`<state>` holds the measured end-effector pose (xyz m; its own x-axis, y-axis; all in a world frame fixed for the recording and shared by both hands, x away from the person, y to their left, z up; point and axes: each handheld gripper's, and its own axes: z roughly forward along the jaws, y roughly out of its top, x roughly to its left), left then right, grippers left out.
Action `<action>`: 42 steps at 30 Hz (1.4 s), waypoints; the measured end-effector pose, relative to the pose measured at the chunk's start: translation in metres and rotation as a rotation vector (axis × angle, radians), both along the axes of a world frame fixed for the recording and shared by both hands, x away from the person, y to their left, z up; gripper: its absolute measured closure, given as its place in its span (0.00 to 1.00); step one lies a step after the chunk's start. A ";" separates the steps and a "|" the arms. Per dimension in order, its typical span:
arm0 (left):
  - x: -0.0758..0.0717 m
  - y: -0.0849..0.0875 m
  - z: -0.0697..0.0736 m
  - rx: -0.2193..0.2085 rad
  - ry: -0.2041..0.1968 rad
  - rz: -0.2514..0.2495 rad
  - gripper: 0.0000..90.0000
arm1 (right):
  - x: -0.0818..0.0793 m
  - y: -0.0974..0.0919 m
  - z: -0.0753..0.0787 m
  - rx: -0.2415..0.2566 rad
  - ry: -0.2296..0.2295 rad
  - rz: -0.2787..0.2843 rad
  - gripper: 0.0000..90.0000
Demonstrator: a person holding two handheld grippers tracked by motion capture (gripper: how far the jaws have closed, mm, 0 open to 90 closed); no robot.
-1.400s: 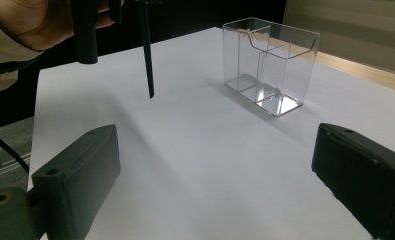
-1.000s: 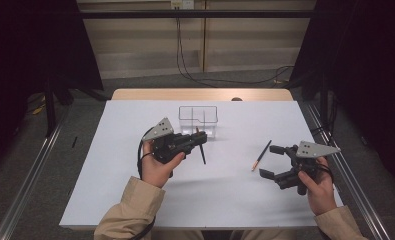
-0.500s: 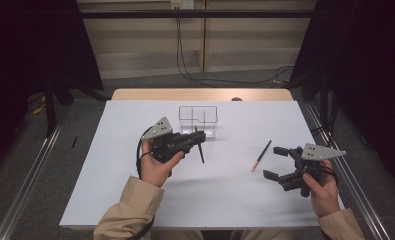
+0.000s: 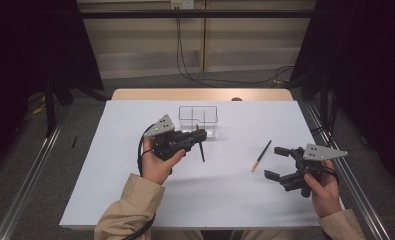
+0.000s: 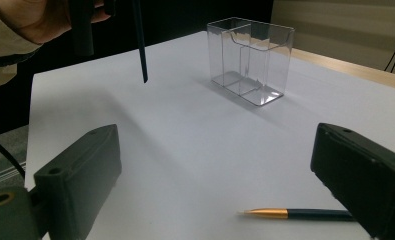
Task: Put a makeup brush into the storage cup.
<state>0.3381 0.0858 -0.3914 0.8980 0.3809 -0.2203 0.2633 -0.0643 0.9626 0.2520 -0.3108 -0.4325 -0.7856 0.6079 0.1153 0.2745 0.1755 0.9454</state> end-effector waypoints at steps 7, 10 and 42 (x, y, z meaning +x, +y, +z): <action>0.007 -0.006 0.006 0.018 -0.008 -0.003 0.92 | 0.000 -0.002 0.001 0.006 0.001 -0.005 0.06; 0.011 -0.009 0.008 0.026 -0.007 0.005 0.92 | 0.000 -0.001 0.001 0.007 0.003 -0.003 0.06; 0.047 -0.026 0.032 0.055 -0.024 0.048 0.92 | -0.002 -0.004 0.002 0.020 0.000 -0.004 0.06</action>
<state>0.3852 0.0595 -0.3593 0.8831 0.4348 -0.1762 0.2442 -0.1054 0.9640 0.2498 -0.3147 -0.4307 -0.7833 0.6085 0.1273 0.2751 0.1557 0.9487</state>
